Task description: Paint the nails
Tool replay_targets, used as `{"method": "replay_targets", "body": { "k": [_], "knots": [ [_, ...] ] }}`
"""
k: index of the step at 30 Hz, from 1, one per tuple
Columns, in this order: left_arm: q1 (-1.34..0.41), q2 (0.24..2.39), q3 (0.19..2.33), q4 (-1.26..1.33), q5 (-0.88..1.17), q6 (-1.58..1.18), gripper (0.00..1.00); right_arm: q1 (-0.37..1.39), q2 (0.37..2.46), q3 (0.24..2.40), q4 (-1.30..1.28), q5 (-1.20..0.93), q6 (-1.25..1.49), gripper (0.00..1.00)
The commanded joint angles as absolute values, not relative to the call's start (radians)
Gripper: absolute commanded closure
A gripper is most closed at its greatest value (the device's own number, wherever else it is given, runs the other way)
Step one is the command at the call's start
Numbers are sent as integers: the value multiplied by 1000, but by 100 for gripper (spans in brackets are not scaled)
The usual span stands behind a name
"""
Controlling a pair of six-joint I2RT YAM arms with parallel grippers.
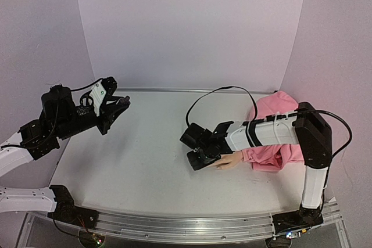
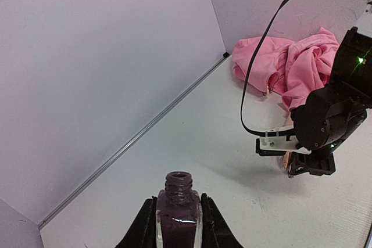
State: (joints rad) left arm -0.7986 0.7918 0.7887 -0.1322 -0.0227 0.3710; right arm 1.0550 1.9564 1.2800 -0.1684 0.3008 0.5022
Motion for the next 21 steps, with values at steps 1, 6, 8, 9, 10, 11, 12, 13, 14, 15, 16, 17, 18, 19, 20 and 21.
{"method": "replay_targets", "body": {
  "k": [1, 6, 8, 9, 10, 11, 12, 13, 14, 15, 16, 17, 18, 19, 20, 21],
  "knots": [
    [-801, 773, 788, -97, -34, 385, 100, 1054, 1975, 1305, -189, 288, 503, 100],
    [-801, 773, 788, -97, -34, 386, 100, 1057, 1966, 1314, -180, 275, 499, 100],
    [-801, 774, 788, -96, -34, 386, 100, 1060, 1958, 1317, -178, 274, 499, 100],
    [-801, 773, 788, -97, -34, 386, 100, 1062, 1952, 1318, -178, 277, 501, 100],
    [-801, 773, 788, -97, -35, 387, 100, 1064, 1943, 1316, -178, 283, 503, 100],
    [-801, 773, 788, -97, -35, 387, 100, 1066, 1933, 1315, -178, 291, 504, 100],
    [-801, 773, 788, -97, -35, 387, 100, 1069, 1921, 1312, -178, 299, 506, 100],
    [-801, 773, 788, -97, -35, 387, 100, 1070, 1907, 1308, -178, 308, 509, 100],
    [-801, 774, 788, -97, -34, 386, 100, 1071, 1885, 1301, -178, 323, 512, 100],
    [-801, 774, 789, -97, -34, 386, 100, 1071, 1869, 1294, -177, 334, 515, 100],
    [-801, 775, 789, -97, -34, 385, 100, 1071, 1852, 1285, -177, 344, 518, 100],
    [-801, 775, 789, -97, -33, 385, 100, 1071, 1839, 1277, -175, 352, 520, 100],
    [-802, 775, 790, -97, -32, 385, 100, 1070, 1829, 1269, -175, 358, 520, 100],
    [-801, 776, 790, -96, -32, 385, 100, 1070, 1822, 1262, -175, 362, 521, 100],
    [-801, 776, 790, -97, -31, 385, 100, 1070, 1819, 1256, -175, 365, 521, 100],
    [-801, 776, 790, -97, -31, 385, 100, 1069, 1819, 1253, -175, 366, 522, 100]
  ]
}}
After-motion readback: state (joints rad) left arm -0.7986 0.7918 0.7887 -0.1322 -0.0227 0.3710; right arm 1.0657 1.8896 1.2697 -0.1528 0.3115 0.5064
